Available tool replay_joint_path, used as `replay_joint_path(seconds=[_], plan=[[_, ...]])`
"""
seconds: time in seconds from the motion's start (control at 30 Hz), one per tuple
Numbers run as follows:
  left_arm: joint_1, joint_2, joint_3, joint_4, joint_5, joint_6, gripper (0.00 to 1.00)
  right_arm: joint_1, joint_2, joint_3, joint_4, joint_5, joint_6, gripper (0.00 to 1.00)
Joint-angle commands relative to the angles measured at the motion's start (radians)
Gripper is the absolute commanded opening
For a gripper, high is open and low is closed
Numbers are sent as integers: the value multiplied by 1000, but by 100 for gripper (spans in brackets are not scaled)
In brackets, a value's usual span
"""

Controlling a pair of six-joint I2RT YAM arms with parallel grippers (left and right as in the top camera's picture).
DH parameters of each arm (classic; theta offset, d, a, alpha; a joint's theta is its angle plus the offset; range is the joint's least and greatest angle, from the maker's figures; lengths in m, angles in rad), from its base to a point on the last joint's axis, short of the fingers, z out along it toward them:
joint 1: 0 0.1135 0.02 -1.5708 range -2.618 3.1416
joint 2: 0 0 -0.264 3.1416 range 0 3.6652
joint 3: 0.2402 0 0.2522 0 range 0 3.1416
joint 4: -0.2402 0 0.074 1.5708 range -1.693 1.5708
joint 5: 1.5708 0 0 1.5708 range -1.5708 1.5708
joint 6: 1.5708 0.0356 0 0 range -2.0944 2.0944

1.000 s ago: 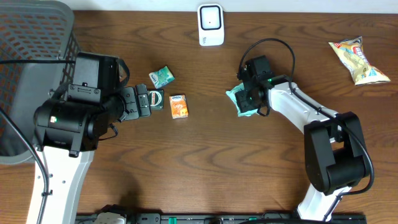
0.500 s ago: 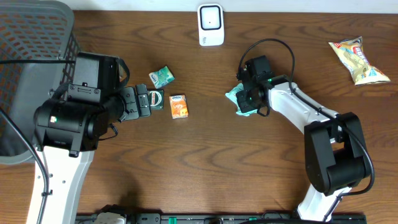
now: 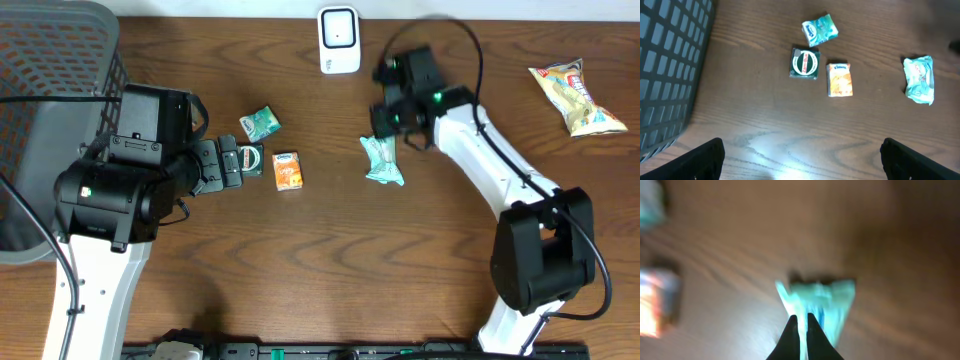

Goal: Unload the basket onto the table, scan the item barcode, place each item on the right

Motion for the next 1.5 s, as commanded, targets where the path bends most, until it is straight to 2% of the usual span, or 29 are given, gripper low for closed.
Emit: replay_joint_path(seconds=[0.0, 0.1, 0.2, 0.37, 0.4, 0.67, 0.73, 0.8, 1.1, 1.47], plan=[[-2, -2, 11, 0, -9, 2, 98, 27, 4, 126, 30, -23, 18, 1], [-2, -2, 11, 0, -9, 2, 98, 29, 4, 142, 17, 21, 43, 1], [-2, -2, 11, 0, -9, 2, 98, 27, 15, 138, -69, 84, 63, 26], [-2, -2, 11, 0, -9, 2, 98, 28, 67, 136, -204, 83, 63, 58], [-2, -2, 11, 0, -9, 2, 98, 29, 90, 136, -230, 83, 63, 61], [-2, -2, 11, 0, -9, 2, 98, 29, 240, 136, -302, 79, 67, 62], [-2, -2, 11, 0, -9, 2, 98, 29, 256, 136, -316, 79, 67, 61], [-2, -2, 11, 0, -9, 2, 98, 30, 266, 136, -325, 79, 67, 52], [-2, -2, 11, 0, -9, 2, 98, 29, 266, 139, -281, 77, 85, 1], [-2, -2, 11, 0, -9, 2, 98, 52, 259, 323, -310, 63, 85, 1]])
